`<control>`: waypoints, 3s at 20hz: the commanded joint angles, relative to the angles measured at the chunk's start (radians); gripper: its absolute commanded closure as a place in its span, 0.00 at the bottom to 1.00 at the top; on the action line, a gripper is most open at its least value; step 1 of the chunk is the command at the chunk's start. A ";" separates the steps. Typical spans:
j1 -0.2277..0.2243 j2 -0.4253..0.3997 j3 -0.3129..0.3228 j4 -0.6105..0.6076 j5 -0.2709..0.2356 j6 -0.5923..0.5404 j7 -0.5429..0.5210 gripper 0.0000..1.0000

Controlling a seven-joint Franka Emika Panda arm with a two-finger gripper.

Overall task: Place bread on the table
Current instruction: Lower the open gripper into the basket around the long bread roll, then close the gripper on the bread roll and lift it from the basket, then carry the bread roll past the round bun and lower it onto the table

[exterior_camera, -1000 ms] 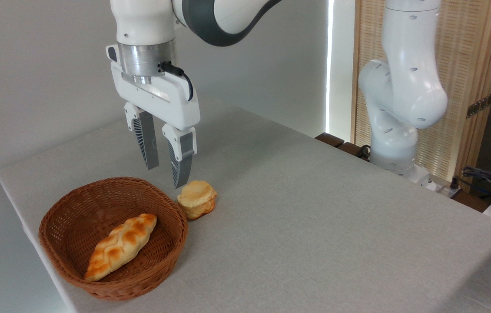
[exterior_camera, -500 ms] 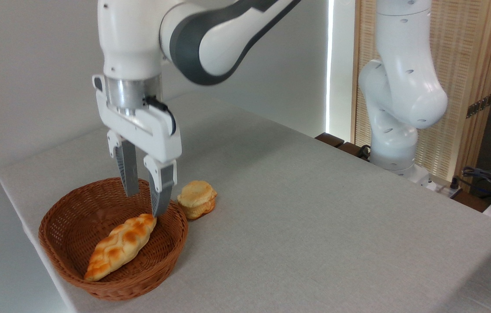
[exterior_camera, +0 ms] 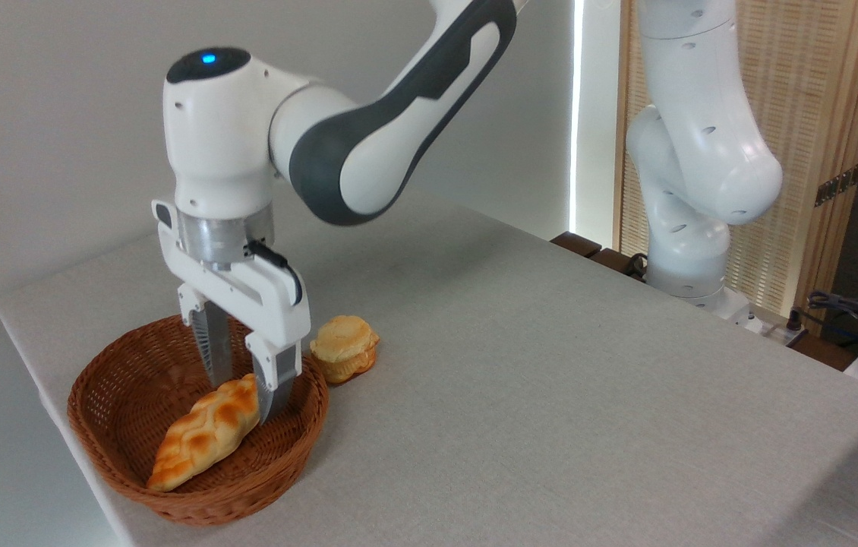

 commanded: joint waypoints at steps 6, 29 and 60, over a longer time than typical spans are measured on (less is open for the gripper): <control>-0.009 0.061 0.000 0.020 -0.023 0.071 -0.006 0.00; -0.007 0.026 -0.006 0.036 -0.020 0.061 0.002 0.65; -0.012 -0.345 -0.006 -0.198 -0.012 -0.546 0.144 0.00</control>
